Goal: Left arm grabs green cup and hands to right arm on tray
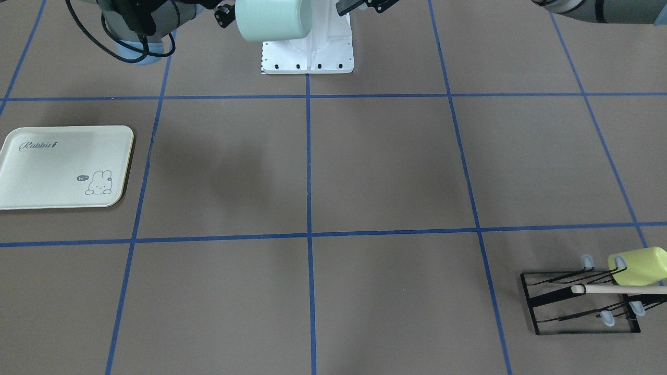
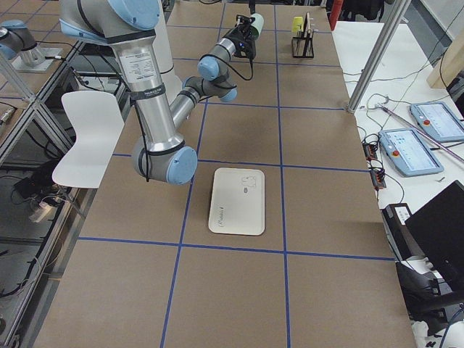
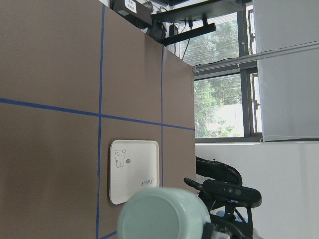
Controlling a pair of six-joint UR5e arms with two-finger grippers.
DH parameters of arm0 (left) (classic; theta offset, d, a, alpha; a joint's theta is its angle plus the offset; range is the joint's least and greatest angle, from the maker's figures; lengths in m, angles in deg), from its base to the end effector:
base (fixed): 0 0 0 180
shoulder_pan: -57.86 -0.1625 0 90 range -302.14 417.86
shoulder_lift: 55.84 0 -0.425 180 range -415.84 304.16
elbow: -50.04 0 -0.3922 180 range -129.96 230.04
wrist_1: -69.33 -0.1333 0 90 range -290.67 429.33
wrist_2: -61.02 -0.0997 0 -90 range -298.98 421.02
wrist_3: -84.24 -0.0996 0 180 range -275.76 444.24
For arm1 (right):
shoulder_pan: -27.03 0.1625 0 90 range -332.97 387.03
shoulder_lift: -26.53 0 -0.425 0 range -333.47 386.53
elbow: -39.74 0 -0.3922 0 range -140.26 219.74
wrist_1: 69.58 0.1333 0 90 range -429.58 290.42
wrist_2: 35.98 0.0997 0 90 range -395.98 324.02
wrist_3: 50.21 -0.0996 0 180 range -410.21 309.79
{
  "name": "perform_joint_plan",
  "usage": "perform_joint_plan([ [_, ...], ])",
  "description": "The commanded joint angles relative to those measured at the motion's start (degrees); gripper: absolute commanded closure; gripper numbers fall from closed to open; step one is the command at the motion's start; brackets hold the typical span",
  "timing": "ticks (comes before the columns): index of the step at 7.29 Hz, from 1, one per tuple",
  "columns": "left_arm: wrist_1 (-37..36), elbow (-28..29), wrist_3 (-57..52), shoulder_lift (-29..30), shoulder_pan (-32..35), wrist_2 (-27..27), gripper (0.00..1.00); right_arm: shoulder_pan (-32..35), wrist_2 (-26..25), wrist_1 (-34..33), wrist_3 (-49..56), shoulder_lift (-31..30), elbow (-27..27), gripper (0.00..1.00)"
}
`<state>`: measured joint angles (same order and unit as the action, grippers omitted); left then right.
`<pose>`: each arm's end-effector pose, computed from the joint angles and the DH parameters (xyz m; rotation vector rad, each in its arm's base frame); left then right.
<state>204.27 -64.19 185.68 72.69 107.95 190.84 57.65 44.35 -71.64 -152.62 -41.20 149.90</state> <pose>0.2590 -0.4180 0.0280 0.1420 1.8022 -0.1092 -0.3201 -0.3638 0.1516 0.4588 -2.2866 0.5786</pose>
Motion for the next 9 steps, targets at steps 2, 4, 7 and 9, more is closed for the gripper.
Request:
perform_joint_plan([
  [2,-1.7,0.3,-7.6,-6.2,0.0,0.2,0.0,9.9,13.5,-26.9,0.3,-0.4,1.1,1.0],
  [4,-9.7,0.1,-16.6,-9.9,2.4,0.4,0.0,20.6,27.7,-42.3,2.7,-0.6,2.4,1.0],
  [7,-26.4,-0.6,-41.3,-15.4,7.4,-0.2,0.0,26.1,34.7,-70.6,22.7,-2.1,8.6,1.0],
  [9,-34.9,-0.6,-63.6,-21.4,15.0,-1.0,0.0,27.1,34.6,-96.6,40.0,-2.2,17.6,1.0],
])
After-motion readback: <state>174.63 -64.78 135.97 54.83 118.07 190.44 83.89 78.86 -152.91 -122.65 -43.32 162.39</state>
